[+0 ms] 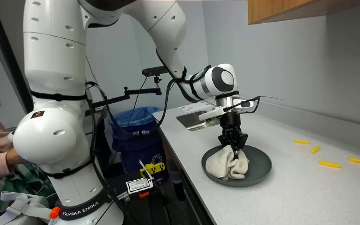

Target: Pick the cloth and wipe the plate

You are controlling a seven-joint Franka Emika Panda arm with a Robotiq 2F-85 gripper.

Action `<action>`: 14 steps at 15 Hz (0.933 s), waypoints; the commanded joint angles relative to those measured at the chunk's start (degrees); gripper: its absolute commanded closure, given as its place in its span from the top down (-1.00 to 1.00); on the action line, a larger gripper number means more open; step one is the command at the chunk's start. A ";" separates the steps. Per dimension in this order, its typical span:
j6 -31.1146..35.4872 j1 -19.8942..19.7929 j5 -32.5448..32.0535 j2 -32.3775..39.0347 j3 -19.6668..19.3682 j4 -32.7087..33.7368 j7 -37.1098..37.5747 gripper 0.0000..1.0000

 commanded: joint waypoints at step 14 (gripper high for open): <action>19.26 -1.33 22.28 -2.74 11.70 7.99 -31.18 -0.96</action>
